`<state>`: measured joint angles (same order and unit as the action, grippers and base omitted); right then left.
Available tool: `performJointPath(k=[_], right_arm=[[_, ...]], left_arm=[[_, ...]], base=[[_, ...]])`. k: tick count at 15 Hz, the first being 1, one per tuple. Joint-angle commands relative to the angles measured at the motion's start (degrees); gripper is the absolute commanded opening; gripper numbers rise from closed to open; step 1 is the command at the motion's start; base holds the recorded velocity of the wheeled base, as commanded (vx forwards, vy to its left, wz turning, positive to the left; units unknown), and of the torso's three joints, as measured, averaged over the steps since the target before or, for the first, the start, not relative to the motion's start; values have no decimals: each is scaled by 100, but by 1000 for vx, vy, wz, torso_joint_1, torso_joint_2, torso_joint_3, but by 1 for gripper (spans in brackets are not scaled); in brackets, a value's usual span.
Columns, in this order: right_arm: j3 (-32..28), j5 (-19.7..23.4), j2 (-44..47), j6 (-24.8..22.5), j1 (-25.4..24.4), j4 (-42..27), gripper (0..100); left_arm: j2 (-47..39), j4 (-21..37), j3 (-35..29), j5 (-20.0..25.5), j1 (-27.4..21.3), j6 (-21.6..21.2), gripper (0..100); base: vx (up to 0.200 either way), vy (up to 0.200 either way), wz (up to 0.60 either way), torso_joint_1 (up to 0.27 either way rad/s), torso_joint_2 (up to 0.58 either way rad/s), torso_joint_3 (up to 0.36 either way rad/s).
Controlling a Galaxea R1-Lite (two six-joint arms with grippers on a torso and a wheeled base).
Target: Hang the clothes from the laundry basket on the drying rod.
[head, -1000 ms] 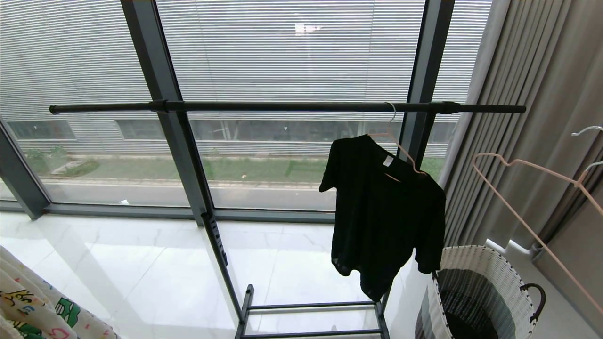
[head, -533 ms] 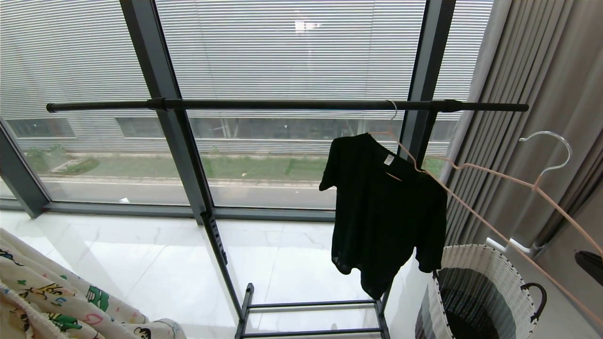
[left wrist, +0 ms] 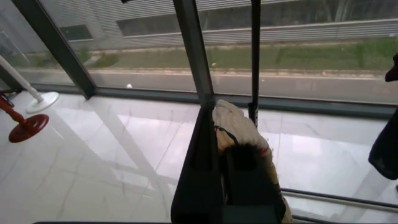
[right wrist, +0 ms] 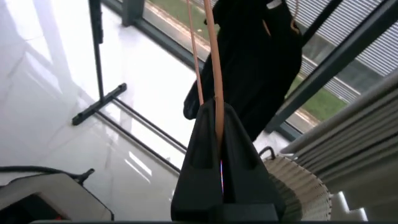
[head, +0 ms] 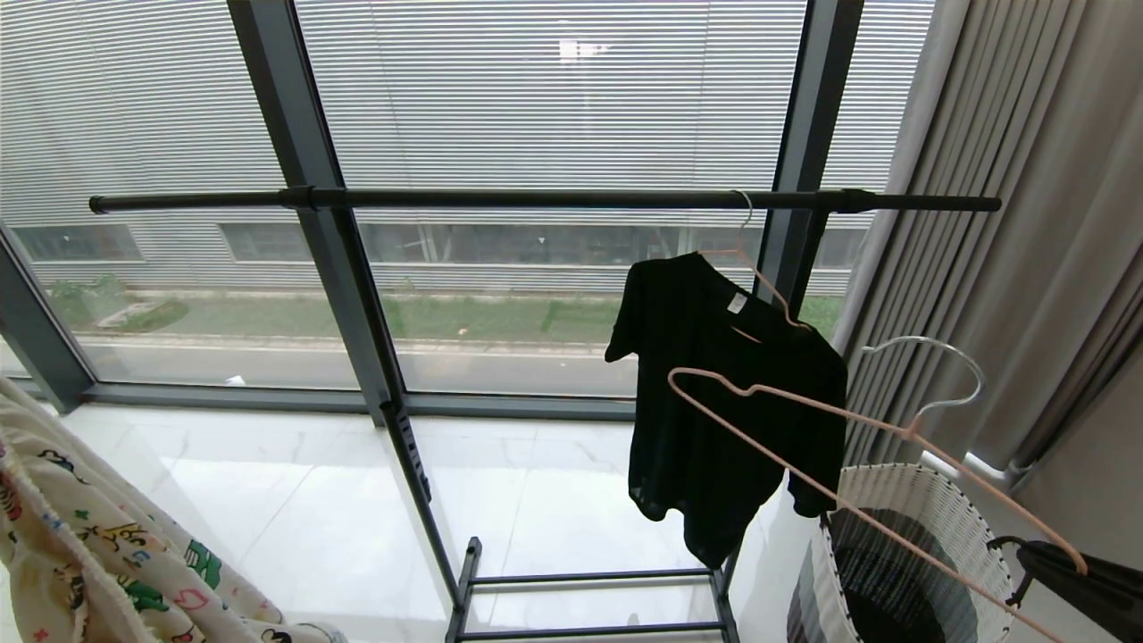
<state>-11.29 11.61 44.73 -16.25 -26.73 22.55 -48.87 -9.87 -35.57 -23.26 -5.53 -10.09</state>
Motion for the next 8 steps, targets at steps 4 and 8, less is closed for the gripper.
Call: performJointPath(k=[4, 8], right_arm=[[-497, 8, 722, 535, -1651, -190, 0], [-550, 0, 845, 843, -1958, -181, 0]], left_arm=[[-1687, -234, -714, -697, -1556, 526, 0], [-3067, -1263, -749, -1981, -2953, 1027, 0]], base=[[0, 0, 0, 0, 0, 0], [0, 0, 0, 0, 0, 0]])
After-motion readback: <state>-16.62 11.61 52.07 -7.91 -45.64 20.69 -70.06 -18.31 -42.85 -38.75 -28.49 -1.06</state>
